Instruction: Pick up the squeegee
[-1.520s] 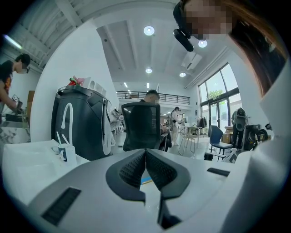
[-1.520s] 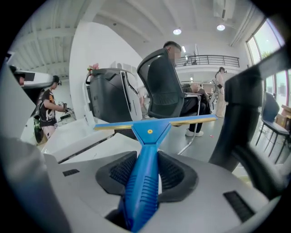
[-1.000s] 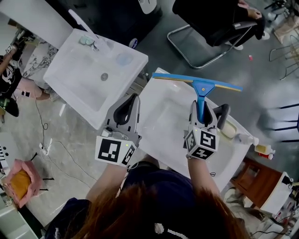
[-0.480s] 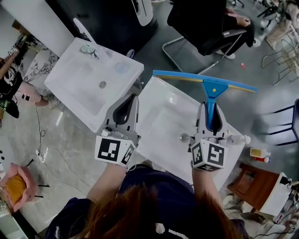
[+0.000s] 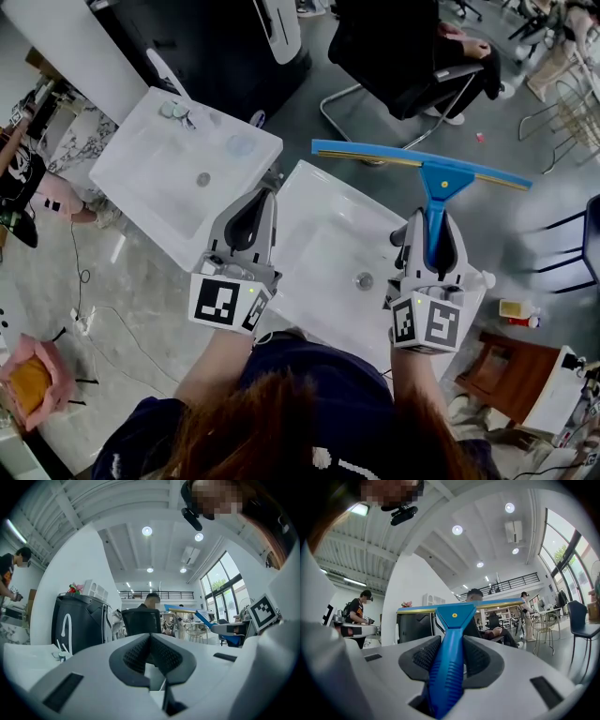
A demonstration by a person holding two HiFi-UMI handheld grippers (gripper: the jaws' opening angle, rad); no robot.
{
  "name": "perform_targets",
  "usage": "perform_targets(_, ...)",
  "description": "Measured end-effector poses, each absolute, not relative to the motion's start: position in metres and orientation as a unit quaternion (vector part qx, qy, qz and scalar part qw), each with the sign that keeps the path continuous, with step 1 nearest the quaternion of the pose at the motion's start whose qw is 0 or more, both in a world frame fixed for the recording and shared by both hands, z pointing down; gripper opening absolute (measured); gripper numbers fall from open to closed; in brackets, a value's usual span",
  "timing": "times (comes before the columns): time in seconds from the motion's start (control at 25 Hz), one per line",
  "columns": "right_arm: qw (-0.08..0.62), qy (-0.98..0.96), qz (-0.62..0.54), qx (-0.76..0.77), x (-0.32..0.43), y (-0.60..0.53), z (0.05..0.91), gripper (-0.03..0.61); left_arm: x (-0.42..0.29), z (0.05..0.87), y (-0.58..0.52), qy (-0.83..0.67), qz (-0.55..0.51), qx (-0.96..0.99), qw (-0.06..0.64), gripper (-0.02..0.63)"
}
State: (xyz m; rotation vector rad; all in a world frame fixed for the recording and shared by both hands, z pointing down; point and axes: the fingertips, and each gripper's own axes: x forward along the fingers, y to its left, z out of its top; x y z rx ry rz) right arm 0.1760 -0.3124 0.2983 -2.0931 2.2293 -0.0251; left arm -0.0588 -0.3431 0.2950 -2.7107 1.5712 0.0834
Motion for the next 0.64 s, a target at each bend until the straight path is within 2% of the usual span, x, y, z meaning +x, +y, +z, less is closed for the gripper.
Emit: perform_targets(0.64, 0.052, 0.726, -0.003, -0.686, 0.184, -0.300, 0.294, 0.158, -0.043, 0.303, -0.337, 0.485, 0.012, -0.875, 0.003, 0.020)
